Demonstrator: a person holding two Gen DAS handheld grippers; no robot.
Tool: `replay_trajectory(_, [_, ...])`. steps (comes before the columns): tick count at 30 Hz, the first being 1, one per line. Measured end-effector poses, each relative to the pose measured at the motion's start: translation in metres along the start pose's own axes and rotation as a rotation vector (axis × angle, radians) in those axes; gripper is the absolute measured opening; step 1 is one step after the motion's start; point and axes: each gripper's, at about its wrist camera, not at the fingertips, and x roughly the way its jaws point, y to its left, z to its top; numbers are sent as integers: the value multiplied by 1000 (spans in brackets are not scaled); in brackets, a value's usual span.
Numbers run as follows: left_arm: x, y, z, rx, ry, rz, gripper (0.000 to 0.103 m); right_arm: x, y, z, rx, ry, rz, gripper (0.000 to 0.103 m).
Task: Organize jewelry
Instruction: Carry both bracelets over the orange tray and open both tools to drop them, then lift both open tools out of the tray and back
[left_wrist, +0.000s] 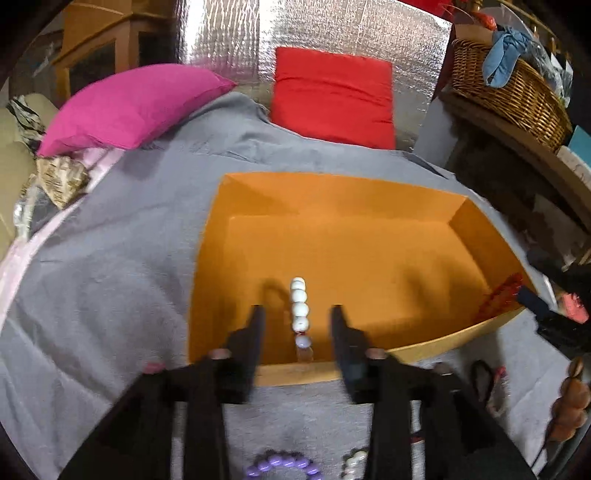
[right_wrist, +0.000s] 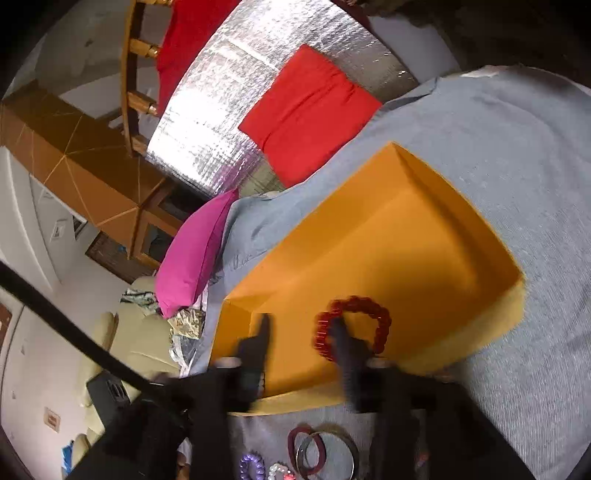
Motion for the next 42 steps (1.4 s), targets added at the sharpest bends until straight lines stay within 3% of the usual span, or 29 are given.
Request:
replay_trajectory(9, [-24, 10, -7, 30, -48, 48, 49, -39, 3, 5, -37, -118, -8, 60])
replay_trajectory(14, [-33, 28, -7, 6, -74, 87, 56, -62, -7, 13, 3, -191, -18, 60])
replay_trajectory(20, [-32, 44, -17, -16, -25, 122, 60, -67, -16, 14, 10, -174, -73, 60])
replay_trajectory(32, [-33, 59, -29, -61, -1, 159, 63, -86, -46, 23, 75, -242, -138, 60])
replay_trajectory(42, [-18, 63, -32, -60, 46, 176, 63, -47, -78, 35, 121, -205, -87, 60])
